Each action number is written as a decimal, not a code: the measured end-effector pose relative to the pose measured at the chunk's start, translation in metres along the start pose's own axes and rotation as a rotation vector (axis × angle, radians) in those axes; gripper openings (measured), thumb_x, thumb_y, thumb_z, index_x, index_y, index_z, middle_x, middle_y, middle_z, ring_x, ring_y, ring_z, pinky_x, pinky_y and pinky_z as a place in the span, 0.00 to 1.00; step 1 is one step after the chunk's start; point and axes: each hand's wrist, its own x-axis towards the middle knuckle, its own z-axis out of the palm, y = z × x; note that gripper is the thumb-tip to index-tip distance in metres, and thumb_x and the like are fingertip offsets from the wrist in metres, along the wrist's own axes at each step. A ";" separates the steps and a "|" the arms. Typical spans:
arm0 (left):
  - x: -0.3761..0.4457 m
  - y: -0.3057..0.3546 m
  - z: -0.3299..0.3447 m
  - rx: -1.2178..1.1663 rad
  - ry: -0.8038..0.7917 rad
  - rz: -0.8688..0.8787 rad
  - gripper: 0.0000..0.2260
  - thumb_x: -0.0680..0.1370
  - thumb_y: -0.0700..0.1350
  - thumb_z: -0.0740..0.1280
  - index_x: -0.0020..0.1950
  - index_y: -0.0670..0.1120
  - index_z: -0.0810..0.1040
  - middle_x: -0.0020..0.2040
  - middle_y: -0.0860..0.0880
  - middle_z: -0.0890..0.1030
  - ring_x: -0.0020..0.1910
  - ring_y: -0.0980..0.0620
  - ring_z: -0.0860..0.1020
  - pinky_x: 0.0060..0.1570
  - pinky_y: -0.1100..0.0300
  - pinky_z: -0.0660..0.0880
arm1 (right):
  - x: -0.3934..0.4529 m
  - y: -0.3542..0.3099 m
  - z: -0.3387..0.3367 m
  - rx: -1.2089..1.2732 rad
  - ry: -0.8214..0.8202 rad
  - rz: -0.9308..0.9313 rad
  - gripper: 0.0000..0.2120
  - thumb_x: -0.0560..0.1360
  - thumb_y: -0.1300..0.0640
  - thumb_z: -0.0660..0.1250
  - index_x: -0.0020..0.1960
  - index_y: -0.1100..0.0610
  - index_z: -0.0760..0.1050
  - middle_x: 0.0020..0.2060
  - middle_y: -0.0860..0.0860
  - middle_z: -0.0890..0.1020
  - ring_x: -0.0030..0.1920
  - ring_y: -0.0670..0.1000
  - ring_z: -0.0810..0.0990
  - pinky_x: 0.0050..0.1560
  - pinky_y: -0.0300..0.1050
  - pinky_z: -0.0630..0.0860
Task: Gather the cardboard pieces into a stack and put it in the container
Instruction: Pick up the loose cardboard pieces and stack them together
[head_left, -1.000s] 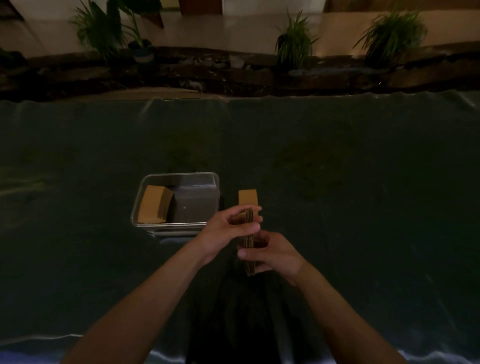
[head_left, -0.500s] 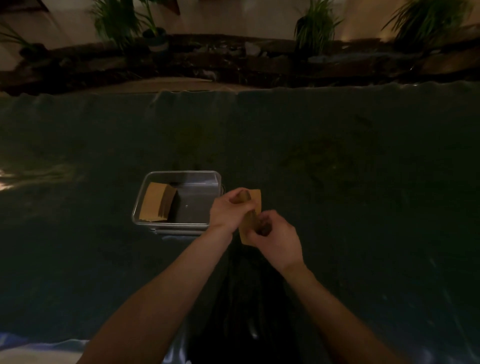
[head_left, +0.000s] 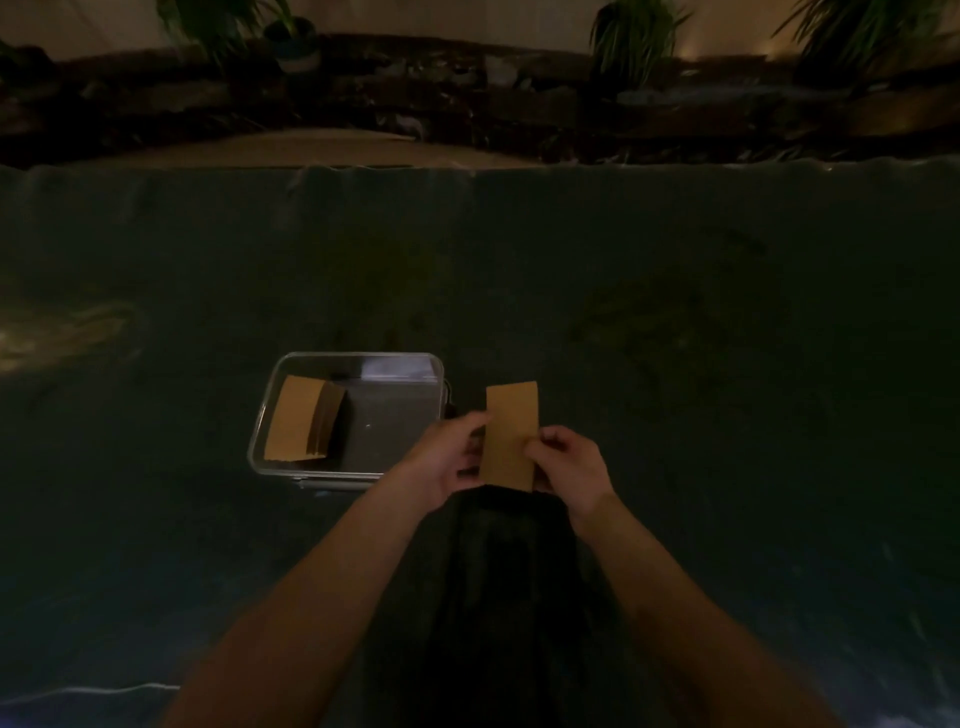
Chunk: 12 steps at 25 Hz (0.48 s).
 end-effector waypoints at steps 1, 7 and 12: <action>0.006 -0.002 -0.002 0.038 0.016 -0.012 0.12 0.80 0.47 0.68 0.62 0.49 0.74 0.62 0.45 0.78 0.55 0.47 0.78 0.43 0.54 0.77 | 0.007 0.002 0.001 -0.011 -0.002 0.023 0.02 0.75 0.57 0.70 0.48 0.53 0.80 0.51 0.52 0.83 0.50 0.50 0.82 0.39 0.41 0.79; 0.058 -0.013 0.003 0.281 0.244 0.129 0.15 0.80 0.42 0.67 0.67 0.46 0.77 0.66 0.44 0.76 0.63 0.44 0.76 0.58 0.50 0.77 | 0.043 0.004 0.010 -0.333 0.173 0.034 0.17 0.75 0.50 0.71 0.62 0.49 0.77 0.49 0.45 0.80 0.42 0.43 0.79 0.37 0.39 0.77; 0.088 -0.024 0.015 0.673 0.390 0.253 0.12 0.80 0.44 0.65 0.62 0.48 0.82 0.60 0.47 0.83 0.55 0.49 0.80 0.48 0.59 0.71 | 0.057 0.008 0.016 -0.654 0.309 -0.034 0.16 0.77 0.50 0.67 0.63 0.52 0.78 0.54 0.51 0.84 0.45 0.48 0.80 0.42 0.44 0.78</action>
